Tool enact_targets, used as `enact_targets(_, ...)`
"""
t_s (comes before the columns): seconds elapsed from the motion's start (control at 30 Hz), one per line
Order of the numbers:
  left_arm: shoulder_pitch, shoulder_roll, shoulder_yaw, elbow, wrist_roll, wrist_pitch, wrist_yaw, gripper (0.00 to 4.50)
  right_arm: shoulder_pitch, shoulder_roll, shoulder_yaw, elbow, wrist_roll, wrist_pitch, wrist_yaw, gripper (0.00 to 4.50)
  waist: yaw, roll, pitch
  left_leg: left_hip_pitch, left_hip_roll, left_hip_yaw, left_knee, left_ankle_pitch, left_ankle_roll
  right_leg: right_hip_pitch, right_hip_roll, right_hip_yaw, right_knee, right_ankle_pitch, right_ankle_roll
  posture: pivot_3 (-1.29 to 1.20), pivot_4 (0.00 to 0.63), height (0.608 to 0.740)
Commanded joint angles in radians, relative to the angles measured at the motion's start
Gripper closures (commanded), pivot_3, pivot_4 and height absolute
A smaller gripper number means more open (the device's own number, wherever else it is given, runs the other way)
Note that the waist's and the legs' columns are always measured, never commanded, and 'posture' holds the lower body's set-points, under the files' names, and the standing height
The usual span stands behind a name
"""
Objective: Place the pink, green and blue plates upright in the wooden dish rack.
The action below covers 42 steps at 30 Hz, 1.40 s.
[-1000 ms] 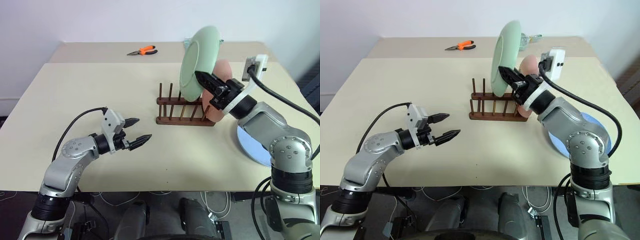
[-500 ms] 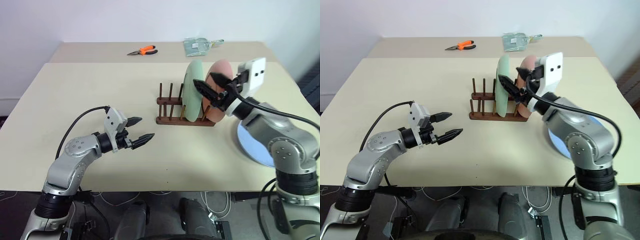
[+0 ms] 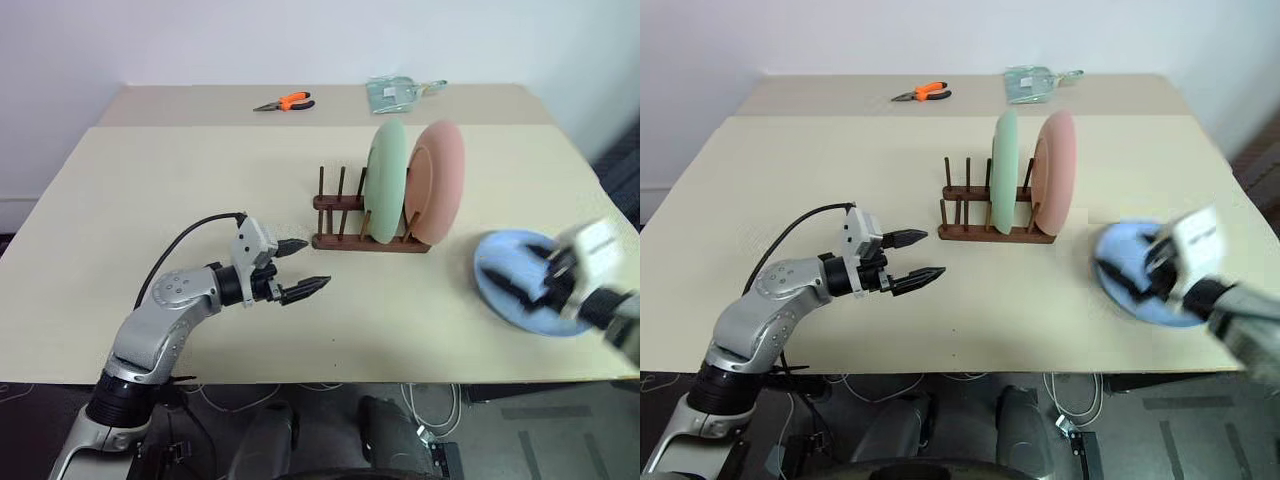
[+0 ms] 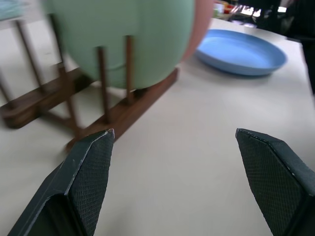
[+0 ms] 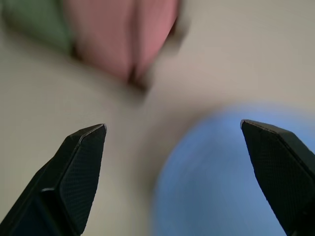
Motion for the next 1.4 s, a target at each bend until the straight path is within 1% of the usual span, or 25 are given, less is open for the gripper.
enact_targets(0.03,-0.017,-0.003,0.001,-0.012,0.002,-0.008,-0.008,0.43,-0.029,0.024,0.068,0.001,-0.126,-0.012,-0.075,0.04,-0.005,0.0,0.0,0.0,0.0,0.0,0.0,0.0,0.0,0.0,0.0,0.0,0.0,0.0,0.0,0.0,0.15,0.74)
enact_targets(0.1,-0.022,-0.005,0.0,-0.006,0.005,-0.009,-0.009,0.43,-0.035,0.023,0.108,0.028,-0.194,-0.012,-0.094,0.04,-0.004,0.0,0.0,0.0,0.0,-0.001,0.0,0.0,0.0,0.0,0.0,-0.001,0.0,0.0,0.0,0.0,0.15,0.74)
enact_targets(0.2,-0.014,0.007,0.011,0.016,0.013,-0.033,-0.028,0.43,-0.056,0.034,0.134,0.085,-0.273,-0.027,-0.122,0.84,-0.002,0.0,0.0,-0.001,0.0,-0.001,0.0,0.0,0.0,0.0,0.0,-0.001,-0.001,0.0,0.0,0.0,0.15,0.74)
enact_targets(0.23,-0.011,0.009,0.013,0.02,0.015,-0.038,-0.031,0.43,-0.063,0.035,0.132,0.095,-0.287,-0.033,-0.12,1.27,-0.002,0.0,0.0,-0.001,0.0,-0.001,0.0,0.0,0.0,0.0,0.0,-0.001,-0.001,0.0,0.0,0.0,0.15,0.74)
enact_targets(0.33,-0.002,0.008,0.012,0.026,0.023,-0.051,-0.036,0.43,-0.086,0.041,0.11,0.107,-0.299,-0.037,-0.105,2.81,0.006,-0.001,0.0,-0.001,0.0,-0.002,0.0,0.0,0.0,0.0,0.0,-0.001,-0.001,0.0,0.0,0.0,0.15,0.74)
enact_targets(0.4,0.004,0.007,0.01,0.027,0.028,-0.06,-0.036,0.43,-0.109,0.049,0.086,0.104,-0.294,-0.034,-0.102,3.68,0.012,-0.001,0.0,-0.001,0.0,-0.001,0.0,0.0,0.0,0.0,0.0,-0.001,-0.001,0.0,0.0,0.0,0.15,0.74)
enact_targets(0.43,0.006,0.006,0.009,0.028,0.029,-0.062,-0.035,0.43,-0.117,0.052,0.079,0.102,-0.294,-0.033,-0.101,4.18,0.013,-0.001,0.0,-0.001,0.0,-0.001,0.0,0.0,0.0,0.0,0.0,-0.001,-0.001,0.0,0.0,0.0,0.15,0.74)
enact_targets(0.47,0.009,0.006,0.012,0.028,0.031,-0.065,-0.034,0.43,-0.137,0.053,0.058,0.093,-0.29,-0.042,-0.099,4.41,0.013,-0.001,0.0,0.0,0.0,-0.001,0.0,0.0,0.0,0.0,0.0,-0.001,-0.001,0.0,0.0,0.0,0.15,0.74)
enact_targets(0.5,0.01,0.006,0.013,0.028,0.032,-0.067,-0.033,0.43,-0.151,0.055,0.043,0.086,-0.29,-0.049,-0.097,4.41,0.013,-0.001,0.0,0.0,0.0,-0.001,0.0,0.0,0.0,0.0,0.0,-0.001,-0.001,0.0,0.0,0.0,0.15,0.74)
enact_targets(0.57,0.014,0.006,0.034,0.042,0.034,-0.079,-0.023,0.43,-0.229,0.049,-0.025,0.078,-0.291,-0.119,-0.099,4.41,0.013,0.0,0.001,0.0,0.0,-0.001,0.0,0.0,0.0,0.0,0.0,-0.001,-0.001,0.0,0.0,0.0,0.15,0.74)
enact_targets(0.67,0.004,0.017,0.08,0.111,0.062,-0.115,0.003,0.43,-0.416,0.023,-0.139,0.063,-0.195,-0.139,-0.07,4.41,0.01,0.002,0.002,0.0,0.0,-0.001,0.0,0.0,0.0,0.0,0.0,-0.001,0.0,0.0,0.0,0.0,0.15,0.74)
enact_targets(0.73,0.01,0.04,0.09,0.148,0.089,-0.155,-0.007,0.43,-0.573,0.051,-0.194,0.038,-0.04,-0.079,-0.075,4.41,0.009,0.003,0.002,0.0,0.0,-0.001,0.0,0.0,0.0,0.0,0.0,-0.001,0.0,0.0,0.0,0.0,0.15,0.74)
enact_targets(0.77,0.013,0.047,0.099,0.165,0.094,-0.17,-0.012,0.43,-0.657,0.078,-0.207,0.022,0.062,-0.039,-0.091,4.41,0.009,0.002,0.002,0.0,0.0,-0.002,-0.001,0.0,0.0,-0.001,0.001,-0.001,0.0,0.0,0.0,0.0,0.15,0.74)
enact_targets(0.83,0.015,0.051,0.117,0.19,0.095,-0.186,-0.005,0.43,-0.771,0.116,-0.218,-0.006,0.234,0.019,-0.113,4.41,0.01,0.002,0.002,0.0,0.001,-0.004,-0.002,0.0,0.0,-0.001,0.001,-0.003,0.0,0.001,-0.001,0.0,0.15,0.74)
enact_targets(0.9,0.019,0.059,0.131,0.201,0.106,-0.198,0.003,0.43,-0.882,0.181,-0.198,-0.031,0.432,0.059,-0.182,4.41,0.013,-0.001,0.001,-0.001,0.001,-0.006,-0.003,0.0,0.0,0.0,0.001,-0.004,-0.001,0.002,-0.003,0.0,0.15,0.74)
enact_targets(0.97,0.029,0.065,0.146,0.198,0.11,-0.201,0.011,0.43,-0.974,0.289,-0.141,-0.046,0.644,0.067,-0.303,4.41,0.011,0.0,0.002,-0.001,0.0,-0.006,-0.002,0.0,0.0,0.0,0.0,-0.004,-0.001,0.002,-0.003,0.0,0.15,0.74)
enact_targets(1.03,0.036,0.067,0.159,0.193,0.111,-0.2,0.019,0.43,-1.026,0.404,-0.077,-0.056,0.779,0.045,-0.426,4.41,0.009,0.0,0.002,-0.001,0.001,-0.007,-0.002,0.0,0.0,-0.001,0.0,-0.003,-0.001,0.002,-0.003,0.0,0.15,0.74)
enact_targets(1.07,0.038,0.065,0.167,0.189,0.107,-0.194,0.028,0.43,-1.038,0.481,-0.037,-0.051,0.82,0.025,-0.517,4.41,0.008,0.0,0.001,-0.001,0.001,-0.007,-0.002,0.0,0.0,-0.001,0.0,-0.003,0.0,0.002,-0.003,0.0,0.15,0.74)
enact_targets(1.13,0.047,0.065,0.174,0.171,0.104,-0.181,0.042,0.43,-1.024,0.613,0.045,-0.044,0.862,-0.001,-0.687,4.41,0.007,0.0,0.001,-0.001,0.001,-0.009,-0.003,0.0,0.0,-0.002,0.0,-0.003,0.001,0.002,-0.003,0.0,0.15,0.74)
enact_targets(1.17,0.051,0.063,0.176,0.159,0.1,-0.171,0.05,0.43,-1.007,0.654,0.078,-0.045,0.877,-0.005,-0.739,4.41,0.008,0.0,0.001,-0.001,0.001,-0.01,-0.003,0.0,0.0,-0.003,0.0,-0.003,0.001,0.002,-0.003,0.0,0.15,0.74)
enact_targets(1.27,0.07,0.056,0.172,0.12,0.093,-0.149,0.065,0.43,-0.965,0.712,0.14,-0.04,0.897,-0.009,-0.819,4.41,0.013,0.0,0.001,-0.002,-0.001,-0.01,-0.003,0.0,-0.001,-0.004,0.0,-0.003,0.002,0.003,-0.001,0.0,0.15,0.74)
enact_targets(1.4,0.086,0.053,0.171,0.092,0.086,-0.132,0.073,0.43,-0.94,0.754,0.175,0.005,0.895,-0.028,-0.887,4.41,0.007,0.0,0.001,-0.002,-0.001,-0.008,-0.003,0.0,-0.001,-0.004,0.0,-0.003,0.002,0.004,0.0,0.0,0.15,0.74)
